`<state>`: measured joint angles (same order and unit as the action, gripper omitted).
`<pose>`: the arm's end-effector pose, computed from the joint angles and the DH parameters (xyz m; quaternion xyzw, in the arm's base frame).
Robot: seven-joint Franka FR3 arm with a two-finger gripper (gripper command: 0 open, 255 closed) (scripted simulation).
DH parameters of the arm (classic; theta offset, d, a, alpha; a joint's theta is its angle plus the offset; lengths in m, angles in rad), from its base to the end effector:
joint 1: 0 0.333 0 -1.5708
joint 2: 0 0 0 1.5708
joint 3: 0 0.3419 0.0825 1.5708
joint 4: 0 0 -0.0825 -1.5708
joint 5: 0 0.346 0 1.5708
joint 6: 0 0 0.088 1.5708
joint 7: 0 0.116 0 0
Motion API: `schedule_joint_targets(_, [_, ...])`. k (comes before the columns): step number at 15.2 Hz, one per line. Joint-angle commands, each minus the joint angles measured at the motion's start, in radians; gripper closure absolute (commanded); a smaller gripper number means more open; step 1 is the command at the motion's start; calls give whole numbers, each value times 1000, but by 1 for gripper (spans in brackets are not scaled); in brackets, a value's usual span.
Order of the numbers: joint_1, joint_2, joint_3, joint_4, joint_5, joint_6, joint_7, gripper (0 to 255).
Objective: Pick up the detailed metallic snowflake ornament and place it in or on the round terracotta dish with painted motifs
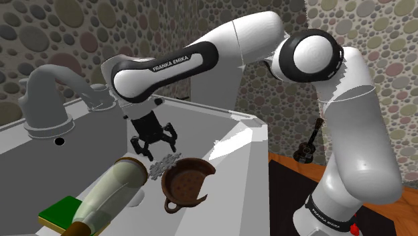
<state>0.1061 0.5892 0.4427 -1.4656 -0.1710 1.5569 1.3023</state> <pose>0.5669 0.2645 0.3639 0.9109 -0.3477 -0.1639 0.1498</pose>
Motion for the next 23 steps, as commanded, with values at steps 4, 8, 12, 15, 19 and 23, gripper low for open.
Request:
schedule_joint_targets(4, [-170,-355,150,-416,144,331,-467,0])
schedule_joint_targets(8, [-259,-619,181,-655,399,477,-925,0])
schedule_joint_targets(12, [-246,-596,181,-689,392,532,-918,0])
schedule_joint_targets(15, [-241,-573,187,-717,383,582,-910,0])
schedule_joint_targets(19, [-241,-573,187,-717,383,582,-910,0])
schedule_joint_targets(23, [-241,-573,187,-717,383,582,-910,0])
